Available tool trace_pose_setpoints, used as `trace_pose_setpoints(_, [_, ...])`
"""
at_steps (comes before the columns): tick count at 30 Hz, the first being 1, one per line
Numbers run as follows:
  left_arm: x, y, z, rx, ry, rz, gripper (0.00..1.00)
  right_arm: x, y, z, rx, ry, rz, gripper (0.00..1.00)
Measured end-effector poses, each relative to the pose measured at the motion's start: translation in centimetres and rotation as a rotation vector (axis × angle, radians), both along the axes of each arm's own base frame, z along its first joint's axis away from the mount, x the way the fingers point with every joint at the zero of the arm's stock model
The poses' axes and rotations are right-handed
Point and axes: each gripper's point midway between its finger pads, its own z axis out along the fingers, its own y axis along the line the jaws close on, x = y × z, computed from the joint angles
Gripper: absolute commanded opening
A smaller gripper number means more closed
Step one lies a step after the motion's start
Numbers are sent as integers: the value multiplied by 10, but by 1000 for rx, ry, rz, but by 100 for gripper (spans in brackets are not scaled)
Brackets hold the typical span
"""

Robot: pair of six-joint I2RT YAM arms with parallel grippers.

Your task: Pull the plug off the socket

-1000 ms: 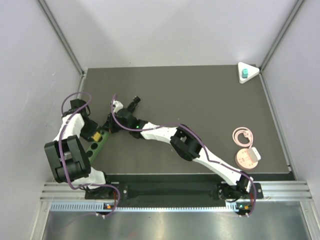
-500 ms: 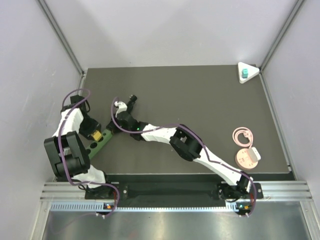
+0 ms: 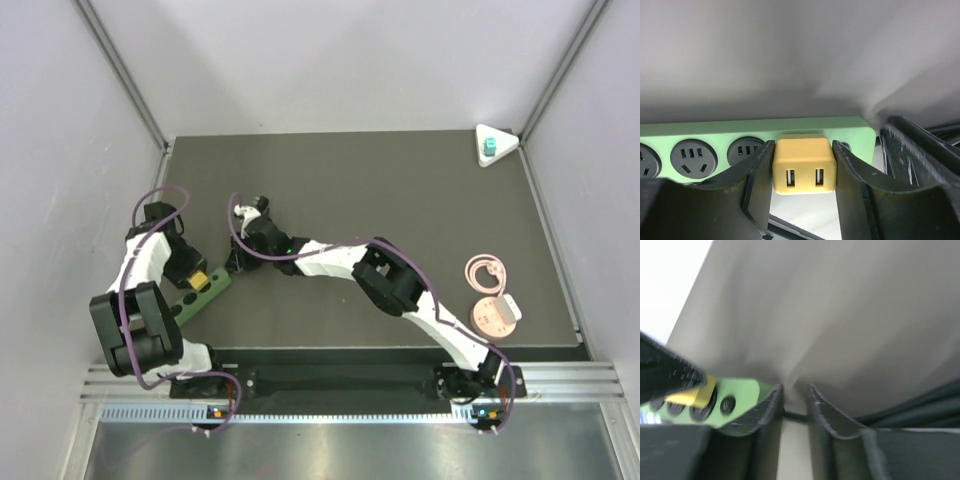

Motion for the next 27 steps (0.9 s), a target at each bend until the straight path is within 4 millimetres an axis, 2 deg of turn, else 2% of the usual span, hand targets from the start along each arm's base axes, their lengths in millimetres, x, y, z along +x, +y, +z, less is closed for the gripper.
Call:
trace_pose_setpoints(5, [-3,-5,-4,-17,-13,-19,0,-10,-16,11,-17,52,59,49])
trace_pose_setpoints(11, [0,-1,1,13,-81,-10,0,-5,-42,30,-45,108,95,72])
trace_pose_setpoints(16, [5,3,7,39,-123,2,0,-14,-56,33,-46,146,125,74])
trace_pose_setpoints(20, [4,3,10,43,-138,5,0,-33,-62,26,-60,187,148,76])
trace_pose_setpoints(23, [5,3,12,43,-145,4,0,-49,-57,23,-47,212,175,79])
trace_pose_setpoints(27, [5,2,13,37,-151,3,0,-60,-43,35,22,234,198,83])
